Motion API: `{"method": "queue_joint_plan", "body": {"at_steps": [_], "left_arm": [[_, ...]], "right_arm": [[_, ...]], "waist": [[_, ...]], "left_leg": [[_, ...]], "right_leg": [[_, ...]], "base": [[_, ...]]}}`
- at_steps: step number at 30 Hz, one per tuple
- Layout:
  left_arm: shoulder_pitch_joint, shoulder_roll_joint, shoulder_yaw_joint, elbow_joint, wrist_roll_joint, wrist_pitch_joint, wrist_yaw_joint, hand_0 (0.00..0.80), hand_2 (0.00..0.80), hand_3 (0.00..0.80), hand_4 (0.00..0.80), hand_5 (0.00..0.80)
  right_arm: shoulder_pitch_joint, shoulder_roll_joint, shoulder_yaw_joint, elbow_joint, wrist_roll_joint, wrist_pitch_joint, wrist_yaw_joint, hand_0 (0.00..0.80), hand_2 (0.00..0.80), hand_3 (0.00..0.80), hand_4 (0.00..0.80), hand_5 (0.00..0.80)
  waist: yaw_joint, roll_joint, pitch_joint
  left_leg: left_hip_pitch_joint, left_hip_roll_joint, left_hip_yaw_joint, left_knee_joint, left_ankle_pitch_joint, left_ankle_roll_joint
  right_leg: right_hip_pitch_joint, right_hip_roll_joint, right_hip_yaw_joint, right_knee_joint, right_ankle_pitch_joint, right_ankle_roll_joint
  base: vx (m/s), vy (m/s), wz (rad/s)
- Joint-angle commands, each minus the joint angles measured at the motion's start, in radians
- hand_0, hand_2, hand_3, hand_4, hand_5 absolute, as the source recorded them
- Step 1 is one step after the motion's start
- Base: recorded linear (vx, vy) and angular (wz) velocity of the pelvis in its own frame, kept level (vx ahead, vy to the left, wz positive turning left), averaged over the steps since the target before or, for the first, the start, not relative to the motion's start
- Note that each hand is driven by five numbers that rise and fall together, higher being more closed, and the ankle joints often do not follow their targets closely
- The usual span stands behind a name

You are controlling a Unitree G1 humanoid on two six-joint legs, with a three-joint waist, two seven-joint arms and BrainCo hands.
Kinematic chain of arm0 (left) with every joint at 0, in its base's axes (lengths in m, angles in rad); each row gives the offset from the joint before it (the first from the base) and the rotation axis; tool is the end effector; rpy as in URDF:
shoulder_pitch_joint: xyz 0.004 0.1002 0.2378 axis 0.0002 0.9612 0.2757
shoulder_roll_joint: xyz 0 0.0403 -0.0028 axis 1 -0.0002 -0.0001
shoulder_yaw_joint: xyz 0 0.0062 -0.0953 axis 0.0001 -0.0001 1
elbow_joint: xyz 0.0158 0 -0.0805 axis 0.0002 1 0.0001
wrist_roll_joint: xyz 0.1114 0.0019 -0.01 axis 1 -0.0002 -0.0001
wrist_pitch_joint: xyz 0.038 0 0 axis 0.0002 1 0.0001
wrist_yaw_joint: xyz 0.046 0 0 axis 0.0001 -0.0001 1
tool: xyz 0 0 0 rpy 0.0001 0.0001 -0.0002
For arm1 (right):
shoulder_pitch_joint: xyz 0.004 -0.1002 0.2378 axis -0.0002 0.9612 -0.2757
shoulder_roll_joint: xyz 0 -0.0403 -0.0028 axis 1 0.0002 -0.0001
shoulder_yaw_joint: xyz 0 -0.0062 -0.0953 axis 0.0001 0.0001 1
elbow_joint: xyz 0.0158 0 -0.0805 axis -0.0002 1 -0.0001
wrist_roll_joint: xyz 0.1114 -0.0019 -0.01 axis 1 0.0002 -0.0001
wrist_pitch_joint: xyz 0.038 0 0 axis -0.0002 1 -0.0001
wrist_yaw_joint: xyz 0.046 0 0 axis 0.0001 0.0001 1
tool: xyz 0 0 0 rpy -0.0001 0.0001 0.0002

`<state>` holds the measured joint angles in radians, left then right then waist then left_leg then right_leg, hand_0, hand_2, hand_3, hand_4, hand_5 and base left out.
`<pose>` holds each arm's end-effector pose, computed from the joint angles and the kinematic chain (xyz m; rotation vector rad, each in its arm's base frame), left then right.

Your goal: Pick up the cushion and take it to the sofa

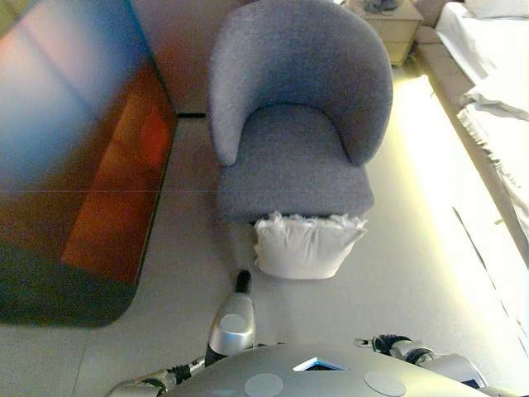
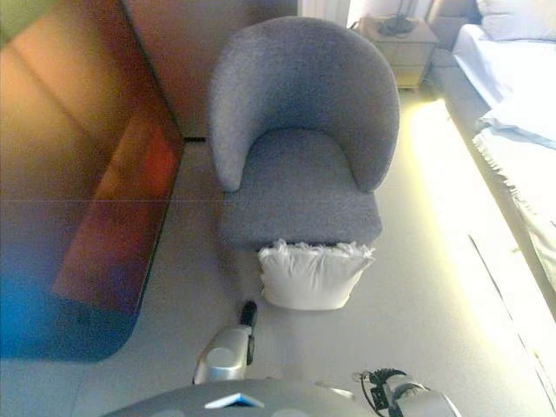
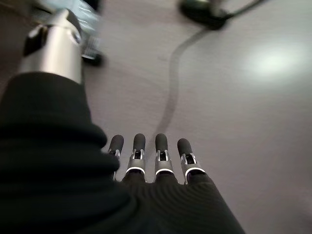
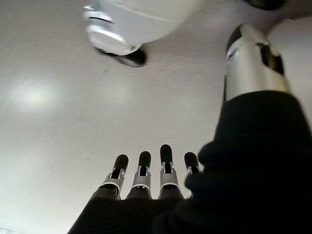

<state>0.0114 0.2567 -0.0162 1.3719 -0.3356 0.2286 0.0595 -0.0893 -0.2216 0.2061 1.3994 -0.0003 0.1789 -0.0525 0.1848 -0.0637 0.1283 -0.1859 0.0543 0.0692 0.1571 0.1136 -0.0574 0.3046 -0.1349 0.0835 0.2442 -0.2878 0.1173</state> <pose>0.0343 0.2386 -0.1223 -0.0558 1.5584 0.4400 0.0690 -0.2225 -0.1222 -0.3901 1.4894 -0.0503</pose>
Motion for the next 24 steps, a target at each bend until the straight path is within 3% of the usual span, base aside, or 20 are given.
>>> {"method": "queue_joint_plan", "body": {"at_steps": [1, 3, 5, 7, 9, 10, 12, 14, 20, 24], "left_arm": [[-0.007, 0.035, -0.015, 0.022, 0.018, 0.007, 0.003, 0.0, 0.0, 0.0, 0.0, 0.0], [-0.03, 0.053, -0.021, 0.012, 0.025, 0.015, 0.014, 0.0, 0.0, 0.0, 0.0, 0.0], [-0.068, 0.064, -0.046, 0.009, 0.006, 0.022, 0.013, 0.0, 0.0, 0.0, 0.0, 0.0], [-0.1, 0.063, -0.053, -0.003, 0.005, 0.032, 0.02, 0.0, 0.0, 0.0, 0.0, 0.0], [-0.139, 0.057, -0.071, -0.019, -0.027, 0.034, 0.038, 0.0, 0.0, 0.0, 0.0, 0.0], [-0.155, 0.055, -0.082, -0.026, -0.038, 0.033, 0.04, 0.0, 0.0, 0.0, 0.0, 0.0], [-0.171, 0.047, -0.101, -0.038, -0.062, 0.02, 0.045, 0.0, 0.0, 0.0, 0.0, 0.0], [-0.17, 0.04, -0.108, -0.047, -0.099, 0.007, 0.059, 0.0, 0.0, 0.0, 0.0, 0.0], [-0.116, -0.003, -0.089, -0.062, -0.107, -0.021, 0.137, 0.0, 0.0, 0.0, 0.0, 0.0], [-0.163, -0.014, -0.09, -0.062, -0.13, -0.081, 0.17, 0.0, 0.0, 0.0, 0.0, 0.0]], "right_arm": [[0.019, -0.053, -0.031, -0.059, 0.002, -0.005, -0.019, 0.0, 0.0, 0.0, 0.0, 0.0], [0.007, -0.047, -0.027, -0.085, 0.037, -0.01, -0.034, 0.0, 0.0, 0.0, 0.0, 0.0], [-0.006, -0.041, -0.011, -0.096, 0.025, -0.036, -0.015, 0.0, 0.0, 0.0, 0.0, 0.0], [-0.019, -0.033, 0.016, -0.112, 0.013, -0.056, -0.024, 0.0, 0.0, 0.0, 0.0, 0.0], [-0.055, -0.034, 0.05, -0.15, 0.053, -0.055, -0.032, 0.0, 0.0, 0.0, 0.0, 0.0], [-0.07, -0.034, 0.062, -0.163, 0.073, -0.056, -0.043, 0.0, 0.0, 0.0, 0.0, 0.0], [-0.088, -0.042, 0.073, -0.186, 0.083, -0.065, -0.058, 0.0, 0.0, 0.0, 0.0, 0.0], [-0.088, -0.048, 0.073, -0.191, 0.071, -0.06, -0.05, 0.0, 0.0, 0.0, 0.0, 0.0], [-0.026, -0.064, 0.072, -0.166, 0.0, -0.055, -0.021, 0.0, 0.0, 0.0, 0.0, 0.0], [-0.092, -0.082, 0.09, -0.162, 0.032, -0.056, -0.05, 0.0, 0.0, 0.0, 0.0, 0.0]], "waist": [[0.013, 0.032, -0.048], [-0.019, 0.032, -0.042], [-0.035, 0.035, -0.03], [-0.049, 0.038, -0.011], [-0.067, 0.054, 0.031], [-0.077, 0.056, 0.051], [-0.11, 0.054, 0.086], [-0.129, 0.052, 0.097], [-0.113, 0.041, 0.063], [-0.095, 0.048, 0.112]], "left_leg": [[-0.076, 0.007, -0.034, -0.042, -0.027, 0.078], [-0.016, -0.016, -0.02, -0.061, -0.057, 0.1], [0.008, -0.026, -0.009, -0.08, -0.06, 0.103], [0.039, -0.029, 0.005, -0.094, -0.065, 0.09], [0.08, -0.012, 0.01, -0.115, -0.08, 0.067], [0.08, -0.007, 0.012, -0.115, -0.087, 0.06], [0.075, -0.003, 0.012, -0.099, -0.113, 0.048], [0.075, 0.005, 0.011, -0.089, -0.128, 0.045], [0.102, 0.023, 0.001, -0.067, -0.123, 0.005], [0.007, 0.041, -0.022, 0.012, -0.12, -0.024]], "right_leg": [[-0.046, -0.043, -0.056, 0.286, 0.269, 0.041], [-0.196, -0.034, -0.066, 0.38, 0.3, 0.028], [-0.255, 0.025, -0.126, 0.275, 0.24, 0.011], [-0.327, 0.005, -0.203, 0.169, 0.218, 0.004], [-0.449, -0.036, -0.271, 0.104, 0.25, -0.006], [-0.481, -0.044, -0.276, 0.068, 0.258, -0.009], [-0.54, -0.08, -0.243, -0.011, 0.32, 0.004], [-0.549, -0.089, -0.214, -0.032, 0.334, 0.014], [-0.394, -0.073, -0.261, -0.154, 0.306, -0.004], [-0.44, -0.078, -0.292, -0.114, 0.287, -0.026]], "base": [[0.39, 0.173, -0.11], [0.338, 0.113, -0.02], [0.264, -0.011, 0.08], [0.15, -0.102, 0.14], [-0.065, -0.158, -0.08], [-0.106, -0.171, -0.03], [-0.071, -0.147, 0.15], [0.065, -0.085, 0.18], [0.215, -0.08, 0.15], [-0.129, -0.051, 0.15]]}}
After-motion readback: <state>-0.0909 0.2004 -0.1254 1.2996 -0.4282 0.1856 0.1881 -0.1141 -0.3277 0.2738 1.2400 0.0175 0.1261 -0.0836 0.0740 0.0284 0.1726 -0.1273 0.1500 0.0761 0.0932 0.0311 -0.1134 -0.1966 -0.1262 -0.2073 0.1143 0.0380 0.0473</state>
